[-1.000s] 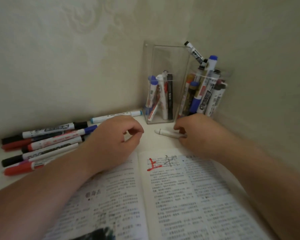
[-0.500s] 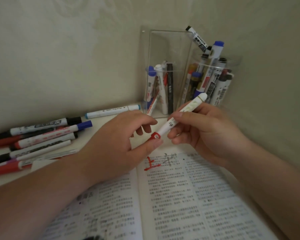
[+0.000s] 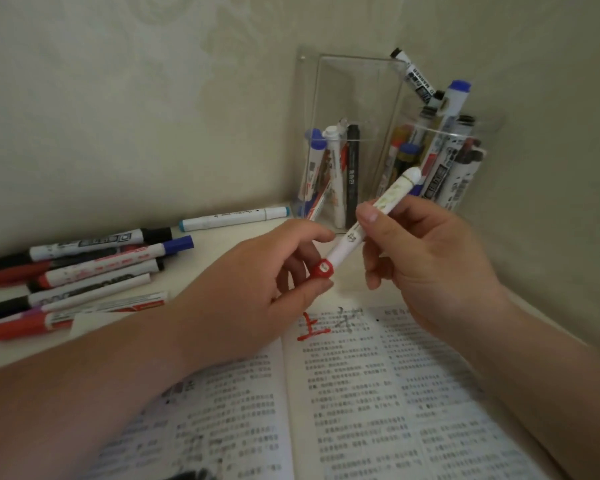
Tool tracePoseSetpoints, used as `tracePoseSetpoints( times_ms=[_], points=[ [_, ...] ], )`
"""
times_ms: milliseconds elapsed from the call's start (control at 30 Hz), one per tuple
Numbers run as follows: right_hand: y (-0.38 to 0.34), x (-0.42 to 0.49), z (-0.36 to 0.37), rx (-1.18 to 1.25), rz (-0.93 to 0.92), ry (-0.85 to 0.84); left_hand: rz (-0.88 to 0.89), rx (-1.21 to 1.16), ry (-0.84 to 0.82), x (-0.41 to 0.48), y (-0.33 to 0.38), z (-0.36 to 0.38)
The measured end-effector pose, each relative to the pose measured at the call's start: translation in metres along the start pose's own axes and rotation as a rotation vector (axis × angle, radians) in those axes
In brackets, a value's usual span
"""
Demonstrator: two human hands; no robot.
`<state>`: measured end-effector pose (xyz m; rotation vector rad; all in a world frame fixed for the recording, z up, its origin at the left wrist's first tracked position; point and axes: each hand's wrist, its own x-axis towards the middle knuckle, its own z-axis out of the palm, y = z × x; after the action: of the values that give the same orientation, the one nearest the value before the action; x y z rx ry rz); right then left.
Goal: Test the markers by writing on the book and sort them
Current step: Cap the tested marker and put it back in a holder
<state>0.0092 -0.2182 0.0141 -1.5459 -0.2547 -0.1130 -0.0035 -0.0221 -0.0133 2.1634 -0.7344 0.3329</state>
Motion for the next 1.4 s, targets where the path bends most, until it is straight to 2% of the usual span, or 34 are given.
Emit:
tracePoseSetpoints(
  times_ms=[100, 167, 233, 267, 400, 500, 567, 667, 767, 800, 900, 967, 1133, 1300, 1400],
  points=[
    [-0.001, -0.001, -0.001, -0.302, -0.084, 0.219, 0.054, -0.099, 0.139, -0.004, 0.003, 0.000],
    [-0.004, -0.004, -0.002, -0.496, -0.357, 0.291, 0.085, -0.097, 0.242, -0.006, 0.003, -0.002],
    [-0.007, -0.007, -0.004, -0.649, -0.657, 0.241, 0.145, -0.005, 0.318, -0.005, 0.004, -0.004],
    [-0.007, -0.008, -0.005, -0.709, -0.728, 0.221, 0.167, 0.020, 0.355, -0.005, 0.005, -0.005],
    [-0.009, -0.010, -0.001, -0.948, -0.775, 0.201, 0.238, 0.033, 0.399, -0.002, 0.010, -0.006],
    [-0.010, -0.003, -0.001, -1.118, -0.941, 0.236, 0.314, 0.038, 0.370, -0.002, 0.011, -0.007],
    [-0.008, 0.001, 0.001, -1.142, -0.989, 0.147, 0.361, 0.038, 0.350, -0.001, 0.013, -0.008],
    [-0.004, -0.004, 0.005, -1.030, -0.891, -0.101, 0.393, 0.036, 0.321, -0.002, 0.011, -0.005],
    [-0.012, -0.003, -0.003, -0.852, -0.717, -0.127, 0.338, -0.163, 0.290, -0.003, 0.006, -0.006],
    [-0.016, -0.001, -0.008, -0.703, -0.635, -0.155, 0.321, -0.182, 0.291, -0.003, 0.004, -0.007],
    [-0.030, 0.000, -0.021, 0.046, -0.222, -0.259, 0.245, -0.137, 0.279, -0.003, -0.001, -0.008],
    [-0.036, 0.000, -0.025, 0.327, -0.079, -0.243, 0.173, -0.103, 0.227, -0.002, -0.004, -0.006],
    [-0.039, 0.006, -0.034, 0.494, 0.029, -0.110, 0.027, 0.003, 0.027, -0.002, -0.005, -0.003],
    [-0.035, 0.004, -0.033, 0.593, 0.090, -0.146, 0.004, 0.080, -0.044, -0.003, -0.005, -0.004],
    [-0.033, 0.004, -0.034, 0.552, 0.128, -0.142, 0.005, 0.117, -0.116, -0.005, -0.005, -0.005]
  ],
)
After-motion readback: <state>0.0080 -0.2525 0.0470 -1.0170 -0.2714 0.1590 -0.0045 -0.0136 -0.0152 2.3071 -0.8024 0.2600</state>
